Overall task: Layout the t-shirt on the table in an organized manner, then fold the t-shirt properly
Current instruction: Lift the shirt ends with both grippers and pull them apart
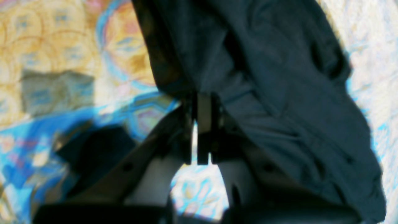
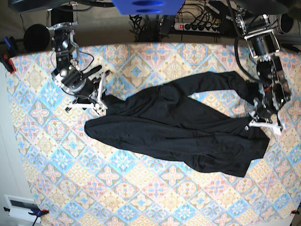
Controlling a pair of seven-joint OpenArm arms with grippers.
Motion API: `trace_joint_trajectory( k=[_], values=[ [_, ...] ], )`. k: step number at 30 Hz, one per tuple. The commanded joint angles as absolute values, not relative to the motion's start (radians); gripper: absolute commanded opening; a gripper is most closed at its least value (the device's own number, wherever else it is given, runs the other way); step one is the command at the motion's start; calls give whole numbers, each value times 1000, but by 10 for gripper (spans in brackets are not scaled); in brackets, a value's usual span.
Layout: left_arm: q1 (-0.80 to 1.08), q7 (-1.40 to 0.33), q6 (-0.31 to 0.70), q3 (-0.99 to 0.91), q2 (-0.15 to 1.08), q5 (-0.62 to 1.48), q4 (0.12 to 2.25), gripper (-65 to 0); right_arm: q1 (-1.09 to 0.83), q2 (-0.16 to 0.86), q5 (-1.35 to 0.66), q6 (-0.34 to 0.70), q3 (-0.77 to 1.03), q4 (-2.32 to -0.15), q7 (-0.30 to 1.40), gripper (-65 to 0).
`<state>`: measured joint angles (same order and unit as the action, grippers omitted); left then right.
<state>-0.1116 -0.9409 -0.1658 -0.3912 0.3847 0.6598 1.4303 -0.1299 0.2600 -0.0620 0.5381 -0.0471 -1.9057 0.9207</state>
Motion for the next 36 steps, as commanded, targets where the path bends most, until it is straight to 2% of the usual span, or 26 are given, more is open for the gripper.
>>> trace_joint_trajectory(
  k=[1,11,18,23,29,31,36],
  values=[
    [-99,-928,-162,-406,404,665,1481,-650,-137,266,-71,535,-56,-1931,903,-513],
    [85,-921,-162,-449,397,667,1538,-650,-185,236,-73,535,-96,-1942,903,-513],
    [116,-938,-162,-449,403,667,1538,-643,-185,228,-73,535,-113,-1942,903,-513],
    [91,-1059,-162,-452,470,819,1560,-537,-183,202,-71,535,-117,-1942,903,-513],
    [81,-1067,-163,-479,544,918,1526,-424,-183,189,-71,535,-122,-1942,903,-513],
    [54,-1053,-163,-516,547,914,1488,-403,-183,189,-71,535,-122,-1942,903,-513],
    [-24,-1044,-163,-555,573,914,1333,-400,-183,180,-71,535,-122,-1942,903,-513]
  ],
)
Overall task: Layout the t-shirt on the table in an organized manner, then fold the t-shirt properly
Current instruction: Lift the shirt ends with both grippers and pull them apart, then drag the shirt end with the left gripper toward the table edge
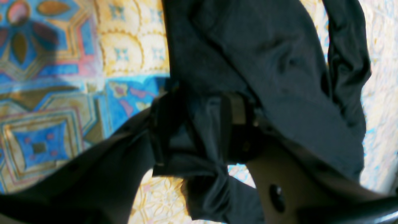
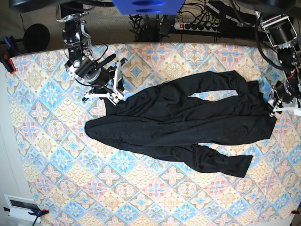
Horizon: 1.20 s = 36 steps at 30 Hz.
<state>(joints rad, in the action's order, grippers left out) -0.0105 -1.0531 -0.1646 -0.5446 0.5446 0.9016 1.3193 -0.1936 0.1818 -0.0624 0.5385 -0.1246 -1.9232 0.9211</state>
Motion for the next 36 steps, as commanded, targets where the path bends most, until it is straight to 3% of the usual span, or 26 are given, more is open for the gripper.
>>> trace_joint_trajectory(
  k=[1,15,36],
  values=[
    [-38,-1032,-163,-555,575,914,1303,-400,-183,176,-71,535,-122,-1942,903,-513],
    [-111,-908,-163,-509,501,720,1244,-400,-180,176,-71,535,-122,-1942,903,-513],
    [-59,-843,-163,-466,450,719,1242,-400,-177,176,-71,535,-117,-1942,903,-513]
  ],
)
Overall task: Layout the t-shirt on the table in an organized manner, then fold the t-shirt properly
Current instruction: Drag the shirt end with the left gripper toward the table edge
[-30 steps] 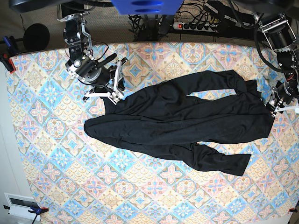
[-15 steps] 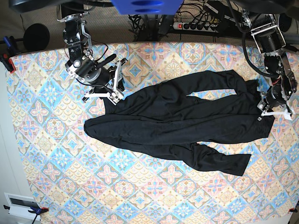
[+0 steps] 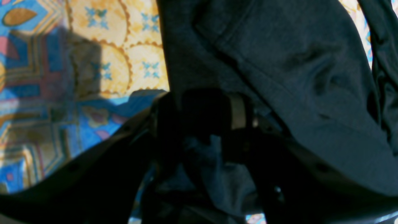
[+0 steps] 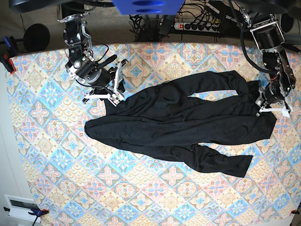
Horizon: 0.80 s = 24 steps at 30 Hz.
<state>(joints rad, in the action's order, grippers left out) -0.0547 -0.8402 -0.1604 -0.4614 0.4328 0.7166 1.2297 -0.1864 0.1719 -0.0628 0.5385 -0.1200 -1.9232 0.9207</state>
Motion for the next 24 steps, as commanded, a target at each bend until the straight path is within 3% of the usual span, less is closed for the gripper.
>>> trace_joint_trajectory(
  k=[1,7,14,19,24],
  values=[
    [-58,-843,-163,-466,449,719,1242,-400,-177,176,-71,535,-117,-1942,903,-513],
    [-59,-843,-163,-460,446,719,1242,-422,-176,176,-71,535,-116,-1942,903,-513],
    [-74,-851,-111,-464,446,727,1248,-650,-176,176,-71,535,-116,-1942,903,-513],
    [-54,-851,-107,-467,452,730,1264,-650,-176,176,-71,535,-116,-1942,903,-513],
    [67,-855,-107,-515,447,731,1440,-650,-176,176,-71,535,-116,-1940,903,-513]
  ],
)
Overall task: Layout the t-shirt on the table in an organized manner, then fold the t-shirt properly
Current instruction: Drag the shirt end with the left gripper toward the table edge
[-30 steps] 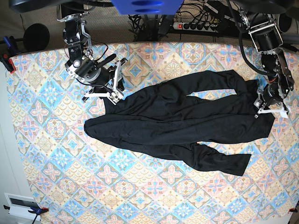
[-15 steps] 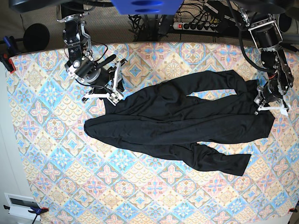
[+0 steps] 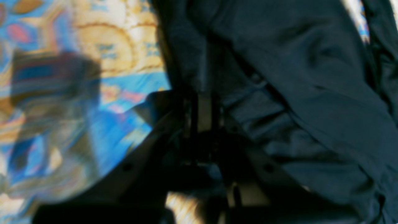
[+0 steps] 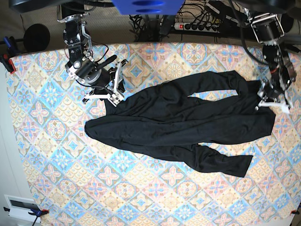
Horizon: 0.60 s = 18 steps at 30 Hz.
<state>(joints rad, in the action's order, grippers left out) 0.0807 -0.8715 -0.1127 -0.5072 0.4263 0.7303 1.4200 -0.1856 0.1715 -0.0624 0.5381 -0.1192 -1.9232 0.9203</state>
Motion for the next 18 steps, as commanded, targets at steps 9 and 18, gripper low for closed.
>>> trace_joint_trajectory(
  k=[9,18],
  values=[
    [231,-929,-107,-596,447,837,1569,-650,-176,174,-71,535,-120,-1936,903,-513],
    [263,-984,-107,-588,452,845,1509,-638,-176,136,-71,535,-124,-1934,903,-513]
  ],
)
